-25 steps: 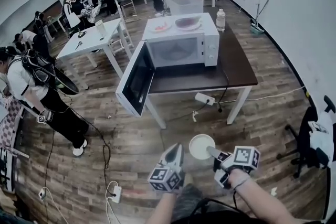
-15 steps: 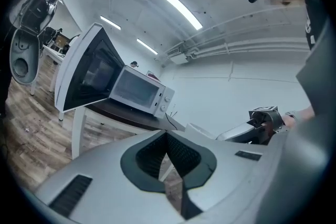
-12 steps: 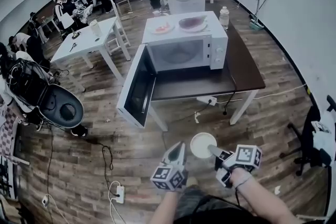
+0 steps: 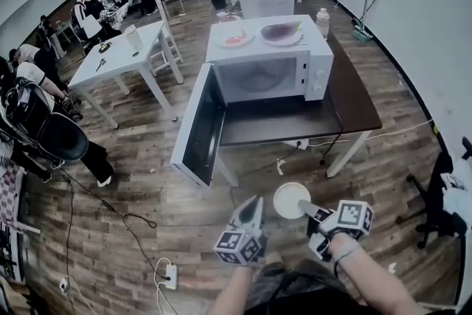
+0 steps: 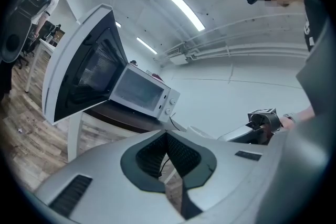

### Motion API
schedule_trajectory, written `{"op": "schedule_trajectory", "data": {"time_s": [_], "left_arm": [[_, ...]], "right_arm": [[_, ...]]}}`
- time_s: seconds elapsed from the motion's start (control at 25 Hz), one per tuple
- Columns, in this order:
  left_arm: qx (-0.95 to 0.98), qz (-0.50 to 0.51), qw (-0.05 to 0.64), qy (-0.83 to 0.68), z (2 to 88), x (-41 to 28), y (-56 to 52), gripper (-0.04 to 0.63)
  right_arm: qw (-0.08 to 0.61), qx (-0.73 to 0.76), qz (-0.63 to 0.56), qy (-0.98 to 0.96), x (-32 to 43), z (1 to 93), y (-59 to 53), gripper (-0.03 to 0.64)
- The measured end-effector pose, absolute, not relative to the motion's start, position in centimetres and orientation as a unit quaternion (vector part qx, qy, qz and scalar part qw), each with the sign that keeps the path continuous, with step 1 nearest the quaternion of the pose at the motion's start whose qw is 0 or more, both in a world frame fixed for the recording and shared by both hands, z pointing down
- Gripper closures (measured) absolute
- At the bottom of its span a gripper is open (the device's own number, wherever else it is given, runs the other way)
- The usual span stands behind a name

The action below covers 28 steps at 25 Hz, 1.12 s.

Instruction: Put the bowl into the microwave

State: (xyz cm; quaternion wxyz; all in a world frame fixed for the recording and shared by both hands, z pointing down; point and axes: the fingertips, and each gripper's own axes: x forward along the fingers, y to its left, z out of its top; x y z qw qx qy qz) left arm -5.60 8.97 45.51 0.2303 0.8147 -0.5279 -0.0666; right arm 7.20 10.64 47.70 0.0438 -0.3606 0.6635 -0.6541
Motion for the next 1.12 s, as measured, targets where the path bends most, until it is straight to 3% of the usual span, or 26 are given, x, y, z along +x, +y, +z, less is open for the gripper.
{"op": "schedule_trajectory", "data": {"time_s": [1.12], "left_arm": [[0.800, -0.079, 0.238, -0.544, 46.9, -8.1, -0.9, 0.597]], "right_arm": [[0.027, -0.350, -0.666, 0.658, 4.3, 49.2, 0.8, 0.495]]}}
